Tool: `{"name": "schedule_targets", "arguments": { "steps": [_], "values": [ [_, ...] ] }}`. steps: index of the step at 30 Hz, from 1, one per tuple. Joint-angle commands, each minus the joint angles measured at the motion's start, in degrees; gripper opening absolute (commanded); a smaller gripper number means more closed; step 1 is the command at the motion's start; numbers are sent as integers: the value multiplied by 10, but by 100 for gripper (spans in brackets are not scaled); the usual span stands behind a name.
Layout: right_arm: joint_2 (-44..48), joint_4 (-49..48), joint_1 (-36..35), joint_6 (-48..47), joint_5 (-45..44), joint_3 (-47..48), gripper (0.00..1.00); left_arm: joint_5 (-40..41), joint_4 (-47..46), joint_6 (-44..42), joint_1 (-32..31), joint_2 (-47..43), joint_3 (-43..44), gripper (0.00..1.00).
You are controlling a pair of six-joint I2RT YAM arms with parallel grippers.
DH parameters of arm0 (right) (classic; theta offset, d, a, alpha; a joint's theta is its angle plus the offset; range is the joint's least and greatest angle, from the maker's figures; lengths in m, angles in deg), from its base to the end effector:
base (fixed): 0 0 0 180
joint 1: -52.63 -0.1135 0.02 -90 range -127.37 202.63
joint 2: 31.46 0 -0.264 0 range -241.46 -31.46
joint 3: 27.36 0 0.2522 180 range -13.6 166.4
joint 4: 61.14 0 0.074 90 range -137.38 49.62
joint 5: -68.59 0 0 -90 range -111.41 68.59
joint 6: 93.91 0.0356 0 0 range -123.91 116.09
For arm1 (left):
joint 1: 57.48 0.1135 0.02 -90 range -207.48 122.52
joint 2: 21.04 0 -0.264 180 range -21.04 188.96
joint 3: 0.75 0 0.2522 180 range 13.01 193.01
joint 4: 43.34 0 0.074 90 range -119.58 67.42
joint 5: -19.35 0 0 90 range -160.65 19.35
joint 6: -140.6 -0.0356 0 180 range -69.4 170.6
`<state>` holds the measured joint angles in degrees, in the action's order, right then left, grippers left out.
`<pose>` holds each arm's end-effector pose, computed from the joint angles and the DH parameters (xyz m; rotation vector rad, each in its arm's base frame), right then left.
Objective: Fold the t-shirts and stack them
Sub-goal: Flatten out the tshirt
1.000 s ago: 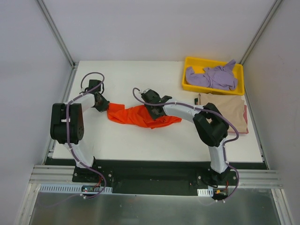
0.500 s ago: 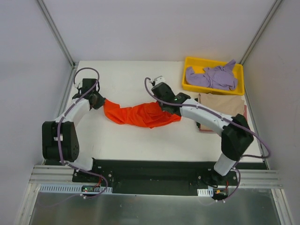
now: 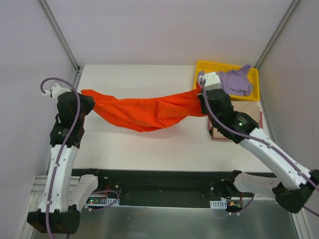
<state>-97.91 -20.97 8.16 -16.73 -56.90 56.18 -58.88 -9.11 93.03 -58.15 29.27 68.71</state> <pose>0.1931 0.1606 0.3893 -0.5469 1.8224 -0.2376 0.1948 0.0050 0.3711 -0.7899 1.6638 -0.3407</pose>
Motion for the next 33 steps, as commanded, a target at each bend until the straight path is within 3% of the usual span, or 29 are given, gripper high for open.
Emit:
{"name": "schedule_targets", "arguments": {
  "steps": [1, 5, 11, 18, 21, 28, 31, 33],
  "values": [
    [130, -52, 2, -41, 66, 15, 1, 17, 11, -14, 2, -92, 76, 0],
    [200, -59, 1, -41, 170, 58, 0, -3, 13, -18, 2, -136, 145, 0],
    [227, 0, 0, 0, 284, 173, 0, -25, 18, -27, 2, -181, 237, 0],
    [269, 14, 0, 102, 401, 172, 1, -61, 18, -46, 2, -182, 318, 0],
    [285, 14, 1, 147, 380, 113, 1, -62, 18, -40, 2, -173, 283, 0],
    [276, 17, 1, 240, 101, -100, 1, -54, 5, -8, 2, -80, 106, 0],
    [224, 17, 18, 308, 65, -184, 1, -38, -46, -14, 2, -5, 28, 0],
    [158, 1, 52, 331, 87, -217, 7, -40, -73, -16, 2, 57, -2, 0]
  ]
}}
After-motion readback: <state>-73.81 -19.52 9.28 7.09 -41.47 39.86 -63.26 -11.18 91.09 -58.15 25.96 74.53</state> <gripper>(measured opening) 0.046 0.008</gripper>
